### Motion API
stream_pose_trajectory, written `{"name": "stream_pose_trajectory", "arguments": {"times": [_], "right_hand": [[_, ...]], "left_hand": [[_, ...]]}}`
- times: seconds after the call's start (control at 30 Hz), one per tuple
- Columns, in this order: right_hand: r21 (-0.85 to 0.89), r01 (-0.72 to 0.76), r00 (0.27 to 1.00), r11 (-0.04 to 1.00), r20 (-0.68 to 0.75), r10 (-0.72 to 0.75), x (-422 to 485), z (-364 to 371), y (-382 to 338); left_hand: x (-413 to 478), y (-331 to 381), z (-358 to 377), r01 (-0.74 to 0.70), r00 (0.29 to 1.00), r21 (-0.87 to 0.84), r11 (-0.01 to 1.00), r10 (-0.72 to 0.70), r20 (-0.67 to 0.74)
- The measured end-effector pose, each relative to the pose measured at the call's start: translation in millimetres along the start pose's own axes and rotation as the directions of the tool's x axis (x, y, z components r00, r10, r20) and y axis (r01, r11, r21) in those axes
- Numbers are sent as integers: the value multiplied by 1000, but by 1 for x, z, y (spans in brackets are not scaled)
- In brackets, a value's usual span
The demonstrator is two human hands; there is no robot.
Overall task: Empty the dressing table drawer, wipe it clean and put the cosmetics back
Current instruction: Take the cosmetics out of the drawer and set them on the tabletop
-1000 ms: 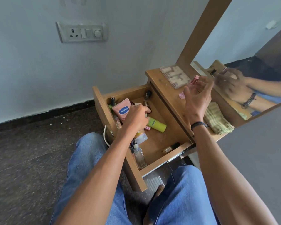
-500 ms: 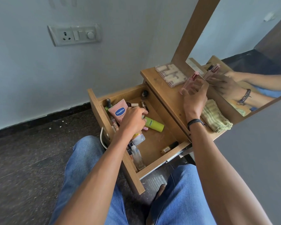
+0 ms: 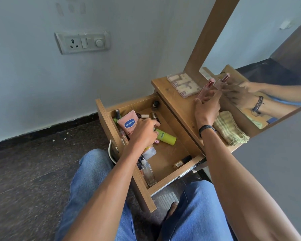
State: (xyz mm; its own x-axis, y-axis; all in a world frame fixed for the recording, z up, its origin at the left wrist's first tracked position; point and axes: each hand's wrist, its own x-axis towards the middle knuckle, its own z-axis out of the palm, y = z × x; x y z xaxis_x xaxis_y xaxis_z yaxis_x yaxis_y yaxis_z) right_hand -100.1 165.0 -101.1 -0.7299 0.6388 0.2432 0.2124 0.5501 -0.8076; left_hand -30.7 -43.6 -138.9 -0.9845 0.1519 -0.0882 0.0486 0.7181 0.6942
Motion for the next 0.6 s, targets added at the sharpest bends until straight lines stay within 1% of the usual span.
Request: {"name": "stream_pose_trajectory", "arguments": {"times": [0.13,0.3,0.6], "right_hand": [[-42,-13,1000,999,-22,12,7,5,0],[-74,-12,1000,997,10,13,11,8,1],[-126,67,996,990,62,-59,9,6,4]], "left_hand": [[3,-1,1,-5,1000,-1,1000,5,3],[4,-4,3,-2,1000,-3,1000,2,0],[7,-7,7,-15,1000,-19,1000,15,-8]]}}
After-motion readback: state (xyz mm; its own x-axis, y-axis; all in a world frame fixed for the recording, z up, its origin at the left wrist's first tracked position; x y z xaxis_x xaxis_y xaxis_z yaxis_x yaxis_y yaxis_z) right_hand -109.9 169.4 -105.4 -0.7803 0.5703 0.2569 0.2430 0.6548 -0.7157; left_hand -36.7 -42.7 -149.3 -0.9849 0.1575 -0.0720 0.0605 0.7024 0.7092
